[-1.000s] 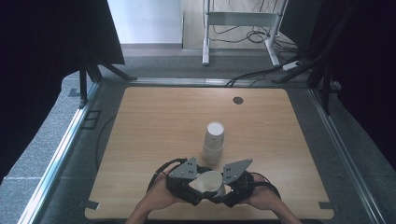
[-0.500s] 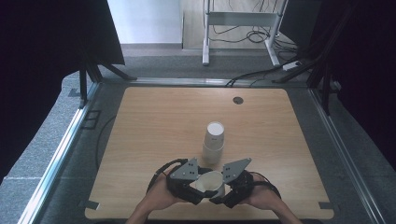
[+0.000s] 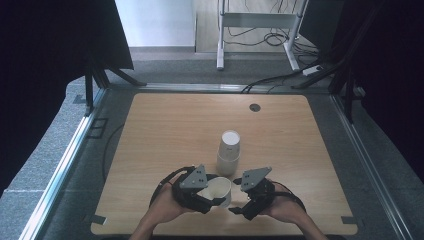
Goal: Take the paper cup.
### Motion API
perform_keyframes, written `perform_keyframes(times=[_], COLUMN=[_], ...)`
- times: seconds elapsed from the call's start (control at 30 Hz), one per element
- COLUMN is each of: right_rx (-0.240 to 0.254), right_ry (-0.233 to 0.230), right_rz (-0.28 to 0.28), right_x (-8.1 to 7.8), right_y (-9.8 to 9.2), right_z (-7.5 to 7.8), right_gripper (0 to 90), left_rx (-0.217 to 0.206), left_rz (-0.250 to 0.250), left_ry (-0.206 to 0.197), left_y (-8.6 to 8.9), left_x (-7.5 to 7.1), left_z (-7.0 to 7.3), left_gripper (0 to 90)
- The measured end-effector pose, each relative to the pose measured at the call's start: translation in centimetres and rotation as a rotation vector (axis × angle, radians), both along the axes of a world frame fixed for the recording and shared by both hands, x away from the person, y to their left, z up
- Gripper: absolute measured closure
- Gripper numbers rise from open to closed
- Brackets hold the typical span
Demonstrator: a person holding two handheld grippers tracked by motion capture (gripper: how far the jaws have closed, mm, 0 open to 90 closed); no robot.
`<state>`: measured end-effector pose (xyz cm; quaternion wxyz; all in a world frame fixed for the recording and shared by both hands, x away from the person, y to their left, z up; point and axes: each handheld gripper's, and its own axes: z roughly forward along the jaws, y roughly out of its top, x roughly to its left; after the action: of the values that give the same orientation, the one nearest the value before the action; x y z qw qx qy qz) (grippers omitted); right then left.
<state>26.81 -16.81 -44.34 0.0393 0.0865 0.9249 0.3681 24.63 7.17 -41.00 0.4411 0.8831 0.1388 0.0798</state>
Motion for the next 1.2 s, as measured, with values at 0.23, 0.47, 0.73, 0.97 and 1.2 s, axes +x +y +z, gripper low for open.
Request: perform_keyframes(times=[0.23,0.47,0.73,0.97,1.2], right_rx=[-0.024,-0.033,-0.038,-0.019,-0.015], right_ry=[-0.019,-0.014,-0.022,-0.018,-0.032], right_rz=[-0.062,-0.131,-0.199,-0.26,-0.306], right_x=[0.8,1.7,2.7,3.4,4.0], right_y=[-1.2,-2.6,-4.0,-5.2,-6.1], right_z=[0.1,0.1,-0.3,-0.5,-0.7], right_gripper=[9.8,7.3,5.0,3.4,2.1], left_rx=[0.025,0.074,0.089,0.106,0.14], left_rz=[0.067,0.128,0.185,0.252,0.319], left_ry=[-0.008,-0.026,-0.029,-0.032,-0.043], left_y=[0.9,1.7,3.0,4.1,5.2], left_x=[0.3,0.8,1.4,2.0,2.6], left_z=[0.1,0.0,-0.2,-0.2,-0.4], left_gripper=[31.0,31.0,31.0,31.0,30.9])
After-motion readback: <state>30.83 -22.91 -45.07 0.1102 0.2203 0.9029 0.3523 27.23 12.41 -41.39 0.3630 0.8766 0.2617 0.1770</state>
